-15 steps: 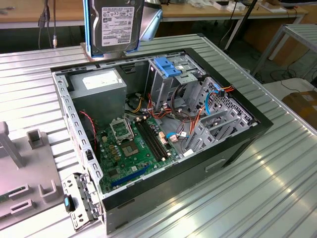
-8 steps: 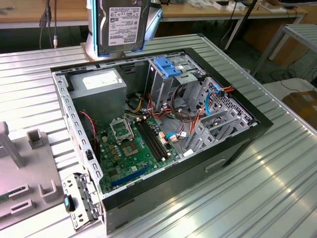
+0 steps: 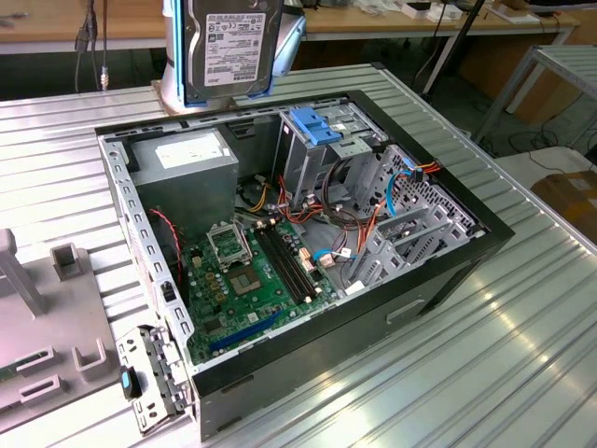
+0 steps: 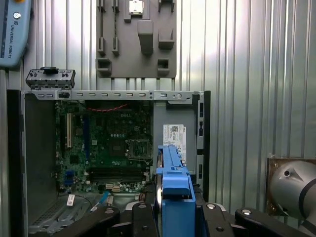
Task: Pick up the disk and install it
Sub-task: 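Pick up the disk, then insert the disk into the insertion slot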
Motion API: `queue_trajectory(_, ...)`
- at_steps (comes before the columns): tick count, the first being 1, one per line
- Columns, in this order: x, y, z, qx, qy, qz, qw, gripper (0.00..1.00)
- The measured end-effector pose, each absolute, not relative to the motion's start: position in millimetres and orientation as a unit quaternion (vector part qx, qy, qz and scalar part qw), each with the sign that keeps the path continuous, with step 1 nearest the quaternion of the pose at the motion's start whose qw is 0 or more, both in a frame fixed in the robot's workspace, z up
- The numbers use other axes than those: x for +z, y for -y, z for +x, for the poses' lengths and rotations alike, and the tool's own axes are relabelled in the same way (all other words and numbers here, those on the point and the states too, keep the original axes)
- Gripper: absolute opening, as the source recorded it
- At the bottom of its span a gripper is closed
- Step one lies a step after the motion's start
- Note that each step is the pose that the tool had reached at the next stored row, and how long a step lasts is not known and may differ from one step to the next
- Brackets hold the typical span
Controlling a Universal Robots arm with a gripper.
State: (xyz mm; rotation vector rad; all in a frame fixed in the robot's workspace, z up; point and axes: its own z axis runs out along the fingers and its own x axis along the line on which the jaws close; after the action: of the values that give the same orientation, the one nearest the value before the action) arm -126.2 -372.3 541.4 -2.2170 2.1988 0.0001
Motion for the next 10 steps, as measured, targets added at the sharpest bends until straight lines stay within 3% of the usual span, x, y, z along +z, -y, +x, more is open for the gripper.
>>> queue_trajectory(10,541.4,377.8,-125.7,0.000,-0.704,-0.710,0.010,0.37)
